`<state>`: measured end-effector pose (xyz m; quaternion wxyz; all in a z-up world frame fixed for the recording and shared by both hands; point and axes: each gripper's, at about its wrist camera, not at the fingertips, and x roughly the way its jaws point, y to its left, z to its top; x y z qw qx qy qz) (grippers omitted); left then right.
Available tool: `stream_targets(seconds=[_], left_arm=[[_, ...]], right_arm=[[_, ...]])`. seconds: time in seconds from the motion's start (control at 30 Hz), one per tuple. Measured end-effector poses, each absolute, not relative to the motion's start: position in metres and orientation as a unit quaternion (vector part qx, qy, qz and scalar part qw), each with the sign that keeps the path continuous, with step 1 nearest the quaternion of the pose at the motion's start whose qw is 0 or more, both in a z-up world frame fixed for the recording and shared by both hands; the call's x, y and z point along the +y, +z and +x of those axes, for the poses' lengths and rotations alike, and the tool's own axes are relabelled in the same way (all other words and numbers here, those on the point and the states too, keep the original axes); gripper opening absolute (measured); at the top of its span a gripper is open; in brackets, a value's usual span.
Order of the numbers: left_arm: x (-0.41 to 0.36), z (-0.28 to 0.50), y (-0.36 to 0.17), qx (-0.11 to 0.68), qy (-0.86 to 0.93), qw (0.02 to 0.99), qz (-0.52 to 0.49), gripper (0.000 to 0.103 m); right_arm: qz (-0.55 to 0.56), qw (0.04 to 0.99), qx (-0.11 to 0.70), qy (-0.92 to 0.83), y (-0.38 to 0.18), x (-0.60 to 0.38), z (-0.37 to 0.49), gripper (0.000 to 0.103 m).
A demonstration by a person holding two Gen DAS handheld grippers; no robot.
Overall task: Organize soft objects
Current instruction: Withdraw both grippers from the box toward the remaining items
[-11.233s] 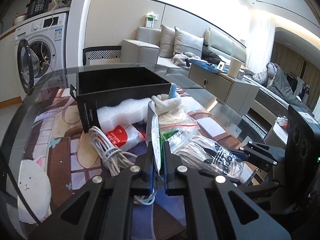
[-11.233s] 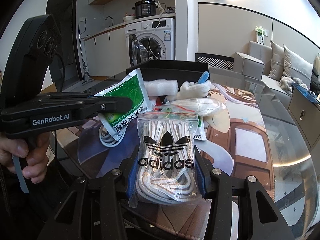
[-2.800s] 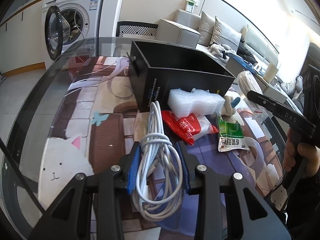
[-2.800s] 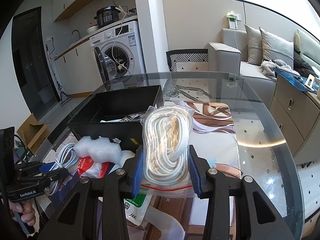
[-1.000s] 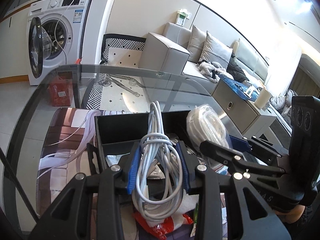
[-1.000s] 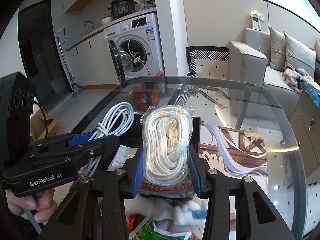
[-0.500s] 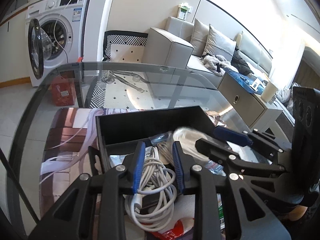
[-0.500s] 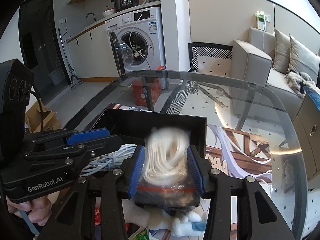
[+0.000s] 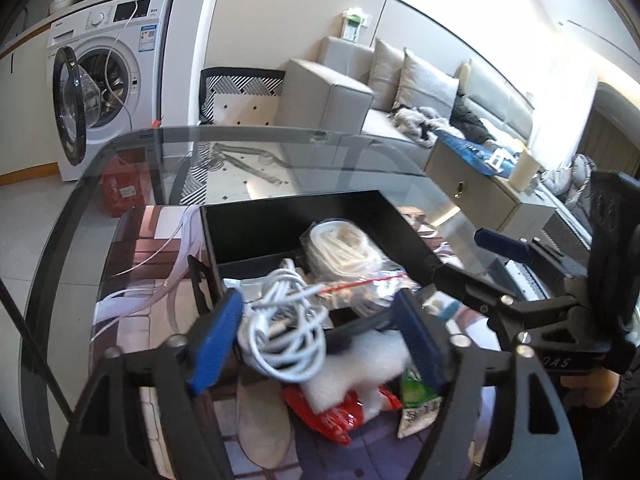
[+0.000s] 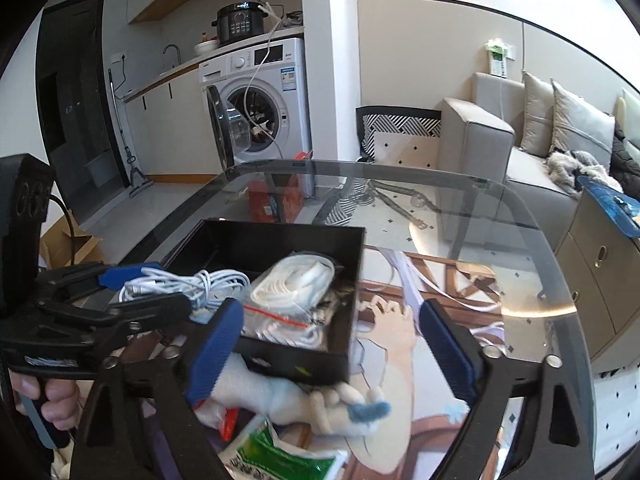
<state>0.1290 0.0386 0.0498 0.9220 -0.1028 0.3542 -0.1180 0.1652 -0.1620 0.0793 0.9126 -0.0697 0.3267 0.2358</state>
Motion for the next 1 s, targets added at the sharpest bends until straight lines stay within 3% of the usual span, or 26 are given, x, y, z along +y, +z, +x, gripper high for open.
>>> stream_targets(seconds=[0.03,0.07,0.2,1.0], left_arm=[[0.039,0.126,0.051,0.353,-0.115,0.923,-0.101,0.096],[0.038,0.123,0.052,0.35,-0.112,0.925,-0.099,0.099],[0.04,0.112,0.053,0.34,-0.109,0.929,-0.094,0.103],[0.043,0.077,0.021,0.348,-0.037,0.934,-0.071,0.103]], right_arm=[[-0.067,0.913,0.326,0.234,0.079,-0.166,0.162,0.099],[-0.066,0.914,0.326,0.233,0.079,-0.168,0.159,0.1],[-0.06,0.916,0.327,0.226,0.075,-0.18,0.15,0.102],[-0.071,0.882,0.395,0.247,0.027,-0.18,0.115,0.102]])
